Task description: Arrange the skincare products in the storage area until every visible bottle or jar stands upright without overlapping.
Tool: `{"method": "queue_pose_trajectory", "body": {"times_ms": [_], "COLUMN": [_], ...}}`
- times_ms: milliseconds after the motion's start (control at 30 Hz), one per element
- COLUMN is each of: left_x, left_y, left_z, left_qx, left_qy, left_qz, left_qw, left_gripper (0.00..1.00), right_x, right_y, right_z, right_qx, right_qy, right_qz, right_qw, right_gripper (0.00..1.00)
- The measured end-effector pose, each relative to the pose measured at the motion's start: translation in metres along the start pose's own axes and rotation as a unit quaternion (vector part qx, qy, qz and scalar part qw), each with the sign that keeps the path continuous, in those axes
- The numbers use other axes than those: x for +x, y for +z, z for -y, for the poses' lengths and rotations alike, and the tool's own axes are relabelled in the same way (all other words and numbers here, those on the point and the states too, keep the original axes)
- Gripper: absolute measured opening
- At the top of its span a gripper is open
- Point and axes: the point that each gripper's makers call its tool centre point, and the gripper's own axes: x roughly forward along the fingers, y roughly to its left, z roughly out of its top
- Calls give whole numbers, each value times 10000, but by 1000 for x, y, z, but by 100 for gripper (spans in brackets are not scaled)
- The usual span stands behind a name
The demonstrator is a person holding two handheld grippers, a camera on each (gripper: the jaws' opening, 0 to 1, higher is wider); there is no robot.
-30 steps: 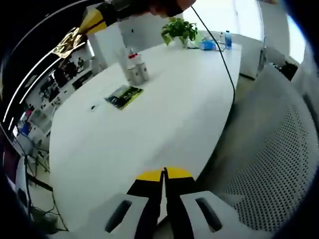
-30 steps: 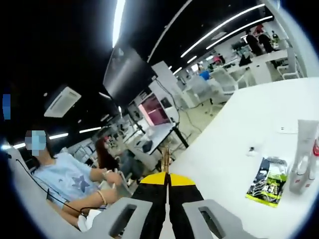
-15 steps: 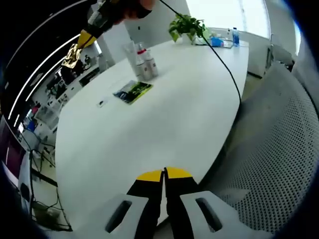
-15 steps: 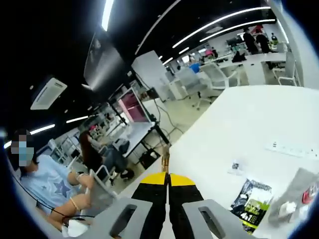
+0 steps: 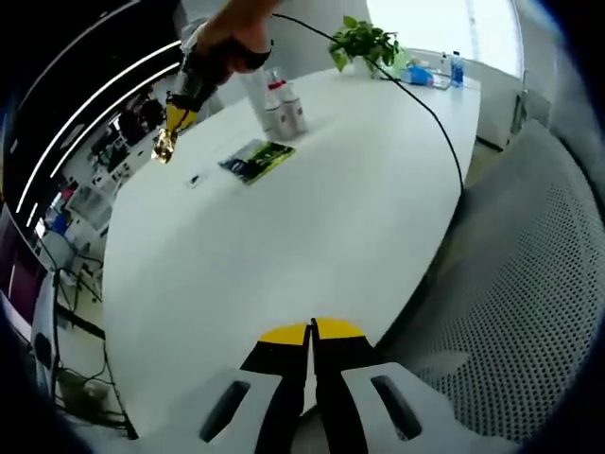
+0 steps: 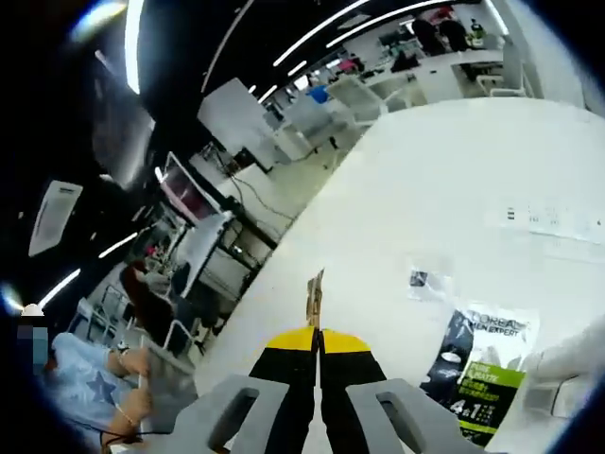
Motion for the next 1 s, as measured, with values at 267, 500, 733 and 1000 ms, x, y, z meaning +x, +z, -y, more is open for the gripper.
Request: {"method": "queue_pose_trajectory", "body": {"times_ms": [267, 500, 733, 1000], "left_x": [1, 1, 2, 1], "left_y": [-2, 1, -4, -6], "left_z": [4, 15, 13, 12], "left_qx": [5, -119, -186, -238], "left_qy": [-77, -349, -355, -359], "left_qz": [-54, 62, 9, 1], "left_qw": [10000, 9993, 9992, 9991], "left_gripper": [0, 0, 0, 0], "right_x": [14, 29, 39, 47], "right_y": [-12, -25, -36, -36], "right_z": [40, 57, 76, 82], "right_qx": [450, 902, 1331, 955], "right_qy": [-392, -538, -789, -1090], "right_qz": [33, -20, 15, -166], "right_qw": [9982, 9945, 9880, 9893], "right_gripper": [0, 0, 0, 0]}}
